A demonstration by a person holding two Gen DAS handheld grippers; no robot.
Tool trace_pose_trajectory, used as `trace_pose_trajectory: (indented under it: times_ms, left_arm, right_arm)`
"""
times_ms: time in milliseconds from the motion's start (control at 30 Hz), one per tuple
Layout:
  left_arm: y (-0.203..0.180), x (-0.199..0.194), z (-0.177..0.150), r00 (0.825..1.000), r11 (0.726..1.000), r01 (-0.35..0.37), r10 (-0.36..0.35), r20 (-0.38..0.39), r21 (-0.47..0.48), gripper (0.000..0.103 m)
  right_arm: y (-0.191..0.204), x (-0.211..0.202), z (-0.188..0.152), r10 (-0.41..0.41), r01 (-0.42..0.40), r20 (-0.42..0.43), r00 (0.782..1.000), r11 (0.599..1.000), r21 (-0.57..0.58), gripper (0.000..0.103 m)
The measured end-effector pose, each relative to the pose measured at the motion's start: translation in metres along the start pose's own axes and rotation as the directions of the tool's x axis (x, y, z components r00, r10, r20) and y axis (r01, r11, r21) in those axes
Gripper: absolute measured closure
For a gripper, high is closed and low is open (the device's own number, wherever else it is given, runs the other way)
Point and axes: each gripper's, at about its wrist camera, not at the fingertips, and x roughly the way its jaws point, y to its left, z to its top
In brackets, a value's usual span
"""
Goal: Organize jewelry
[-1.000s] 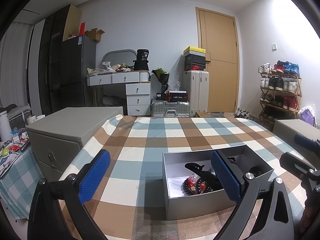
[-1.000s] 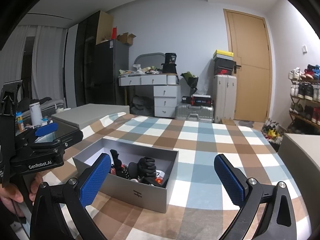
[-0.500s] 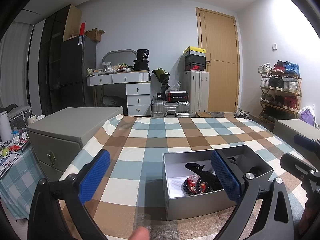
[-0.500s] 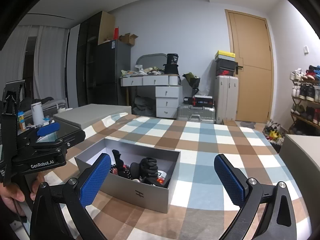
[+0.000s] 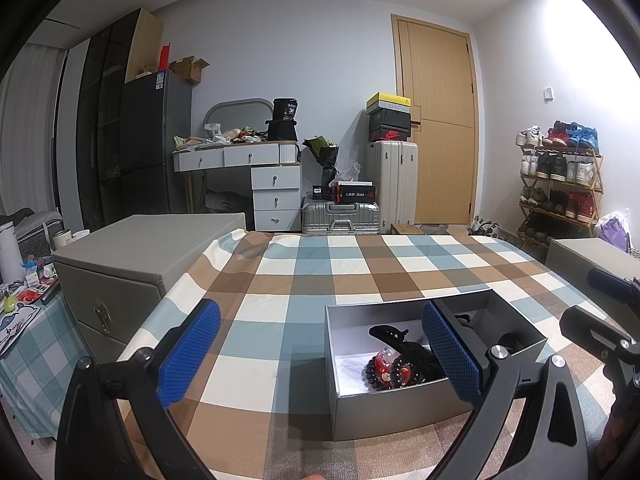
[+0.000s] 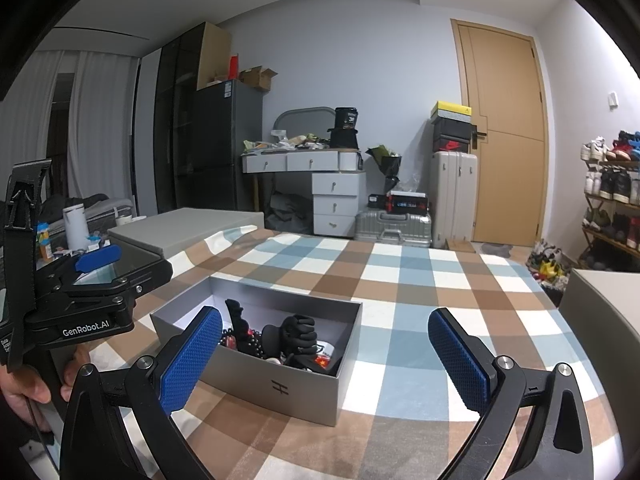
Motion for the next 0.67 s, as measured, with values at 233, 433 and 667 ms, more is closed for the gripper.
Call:
trace_pose_trajectory:
  times_ms: [233,433,667]
  left_arm:
    - [-0.0003,0.001,-0.0005,1.0,1.0,0.002,-0.002,-0.001,0.001,0.004]
    - [-0.0004,0.0009,-0.0006,1.0,1.0,0.002,-0.002,-0.001,0.001,0.004]
    - [-0.0002,0.0007,-0.0005,1.0,1.0,0.0,0.0,-0.001,0.0,0.004]
  right_arm:
    - [-0.0001,0.0001,-0.0003,0.0,0.0,0.0,1.0,1.0,0.0,0.0]
    - [-0.0001,0.0001,-0.0004,0.0,0.0,0.0,1.0,1.0,0.0,0.0]
    - [-0.0001,0.0001,-0.0005,0.0,0.0,0.0,1.0,1.0,0.0,0.0]
